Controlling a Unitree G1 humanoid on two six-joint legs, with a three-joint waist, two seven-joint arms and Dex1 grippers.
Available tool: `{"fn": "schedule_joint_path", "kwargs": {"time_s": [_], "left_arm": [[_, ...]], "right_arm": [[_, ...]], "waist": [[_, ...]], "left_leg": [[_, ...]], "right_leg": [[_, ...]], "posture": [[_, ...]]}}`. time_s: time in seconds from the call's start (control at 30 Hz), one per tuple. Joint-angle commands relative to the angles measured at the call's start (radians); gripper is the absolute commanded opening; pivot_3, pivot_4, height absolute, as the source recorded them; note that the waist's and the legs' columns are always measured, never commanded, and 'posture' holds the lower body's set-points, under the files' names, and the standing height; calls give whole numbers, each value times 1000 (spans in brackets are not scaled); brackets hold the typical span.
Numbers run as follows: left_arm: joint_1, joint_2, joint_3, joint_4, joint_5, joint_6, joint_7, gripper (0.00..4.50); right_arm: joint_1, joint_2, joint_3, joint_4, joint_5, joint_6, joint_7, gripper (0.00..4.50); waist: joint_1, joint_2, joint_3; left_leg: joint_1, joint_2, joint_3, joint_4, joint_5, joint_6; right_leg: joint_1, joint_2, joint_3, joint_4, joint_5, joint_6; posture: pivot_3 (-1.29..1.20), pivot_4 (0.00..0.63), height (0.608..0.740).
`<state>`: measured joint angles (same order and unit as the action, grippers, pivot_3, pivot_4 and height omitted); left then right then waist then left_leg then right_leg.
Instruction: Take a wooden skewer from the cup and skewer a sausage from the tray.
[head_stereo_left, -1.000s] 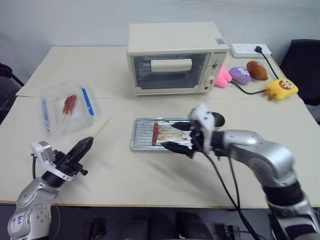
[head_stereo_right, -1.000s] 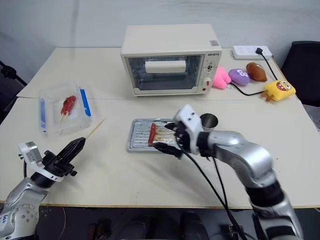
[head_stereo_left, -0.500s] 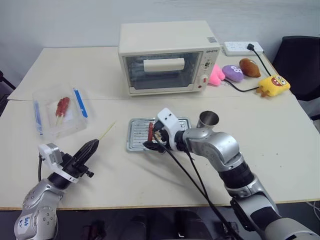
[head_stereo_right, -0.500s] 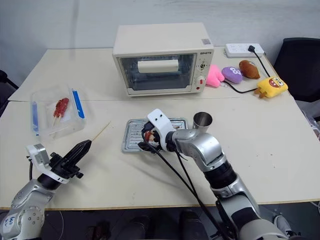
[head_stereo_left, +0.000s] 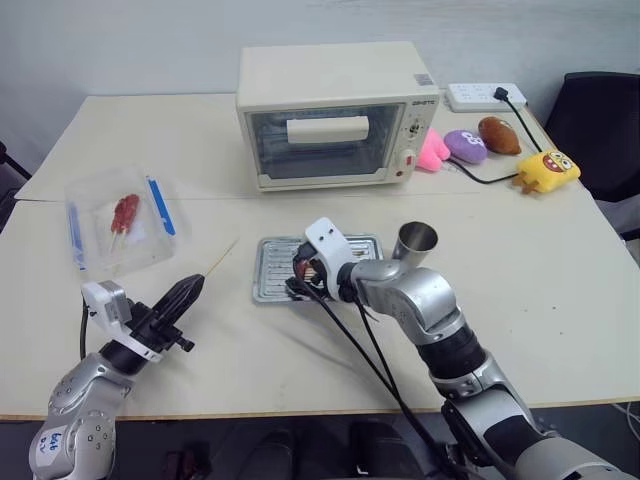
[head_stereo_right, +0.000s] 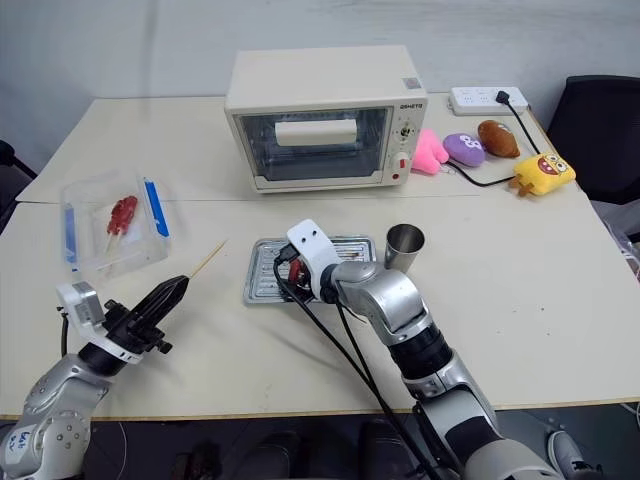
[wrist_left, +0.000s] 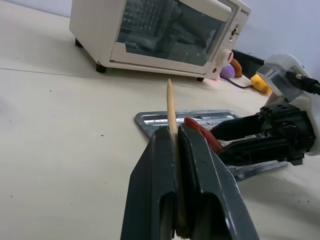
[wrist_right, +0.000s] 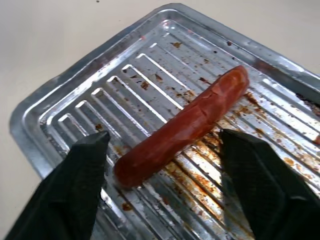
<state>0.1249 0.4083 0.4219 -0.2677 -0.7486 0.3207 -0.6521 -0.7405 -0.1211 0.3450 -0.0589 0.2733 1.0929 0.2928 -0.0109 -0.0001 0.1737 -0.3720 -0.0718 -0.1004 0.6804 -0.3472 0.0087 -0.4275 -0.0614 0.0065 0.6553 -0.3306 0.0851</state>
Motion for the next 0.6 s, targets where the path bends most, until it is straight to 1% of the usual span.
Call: {"fn": "schedule_joint_path", "kwargs": {"time_s": [0.03, 0.07, 0.1, 0.5, 0.6], "left_arm": [[-4, 12, 7, -47, -14, 5, 9, 0], [-5, 12, 8, -48, -15, 7, 11, 0], [-6, 12, 7, -50, -15, 8, 13, 0], [-25, 6, -4, -61, -14, 22, 31, 0], [-29, 7, -5, -62, -16, 25, 33, 0]], "right_arm": [[0, -7, -2, -19, -19, -20, 12, 2336], [0, -10, -1, -23, -21, -18, 17, 2024], [-1, -14, -2, -26, -24, -16, 20, 1805], [-9, -55, -3, -32, -42, -25, 68, 1805], [-6, -52, -4, -26, -47, -36, 78, 1326]], "waist": [[-2, 0, 0], [-2, 0, 0], [-3, 0, 0], [-15, 0, 0], [-16, 0, 0]], "left_leg": [[0, 0, 0, 0, 0, 0], [0, 0, 0, 0, 0, 0], [0, 0, 0, 0, 0, 0], [0, 0, 0, -1, 0, 0], [0, 0, 0, -1, 0, 0]], "right_leg": [[0, 0, 0, 0, 0, 0], [0, 0, 0, 0, 0, 0], [0, 0, 0, 0, 0, 0], [0, 0, 0, 0, 0, 0], [0, 0, 0, 0, 0, 0]], "posture": [[0, 150, 740], [0, 150, 740], [0, 150, 740], [0, 150, 740], [0, 150, 740]]}}
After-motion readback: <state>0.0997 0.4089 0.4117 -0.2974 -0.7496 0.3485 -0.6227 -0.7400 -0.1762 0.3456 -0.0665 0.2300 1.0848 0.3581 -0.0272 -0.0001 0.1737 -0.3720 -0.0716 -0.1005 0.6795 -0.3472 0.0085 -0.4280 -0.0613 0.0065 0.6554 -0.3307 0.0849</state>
